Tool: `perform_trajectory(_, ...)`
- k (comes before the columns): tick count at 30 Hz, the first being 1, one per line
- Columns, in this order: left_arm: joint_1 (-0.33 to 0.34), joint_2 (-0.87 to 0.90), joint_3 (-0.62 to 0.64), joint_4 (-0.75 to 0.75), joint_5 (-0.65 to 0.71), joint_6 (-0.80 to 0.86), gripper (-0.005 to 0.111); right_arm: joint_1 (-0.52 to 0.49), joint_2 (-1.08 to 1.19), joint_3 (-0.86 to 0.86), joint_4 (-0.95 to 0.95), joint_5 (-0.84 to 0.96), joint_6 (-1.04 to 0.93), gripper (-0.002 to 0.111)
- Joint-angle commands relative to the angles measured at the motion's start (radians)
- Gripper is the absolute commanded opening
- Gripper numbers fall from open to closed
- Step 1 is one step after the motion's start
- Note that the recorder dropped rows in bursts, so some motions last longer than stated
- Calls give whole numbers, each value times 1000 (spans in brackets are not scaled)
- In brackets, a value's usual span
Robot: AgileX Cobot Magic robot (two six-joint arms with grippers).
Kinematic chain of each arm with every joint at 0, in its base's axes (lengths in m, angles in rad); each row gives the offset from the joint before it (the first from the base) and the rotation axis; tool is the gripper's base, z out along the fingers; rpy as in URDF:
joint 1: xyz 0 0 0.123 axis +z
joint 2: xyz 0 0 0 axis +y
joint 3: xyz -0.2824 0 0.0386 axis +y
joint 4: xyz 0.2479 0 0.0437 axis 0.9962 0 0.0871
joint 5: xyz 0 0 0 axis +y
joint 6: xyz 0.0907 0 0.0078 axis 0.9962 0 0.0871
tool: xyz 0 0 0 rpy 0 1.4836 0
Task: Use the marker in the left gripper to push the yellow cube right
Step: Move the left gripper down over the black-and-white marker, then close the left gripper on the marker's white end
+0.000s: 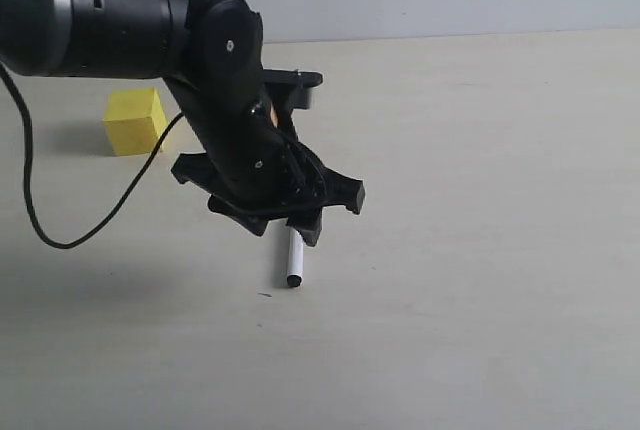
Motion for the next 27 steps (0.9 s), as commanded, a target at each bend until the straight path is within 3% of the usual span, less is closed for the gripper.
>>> perform_trajectory(1, -3, 59, -71, 5, 46, -48, 56, -5, -7, 5, -2, -6, 0, 0)
perform_trajectory(11, -3, 118, -89, 122, 72, -224, 56, -5, -7, 5, -2, -6, 0, 0)
perform_trajectory(27, -3, 147, -91, 124, -39, -290, 56, -5, -7, 5, -2, -6, 0, 0)
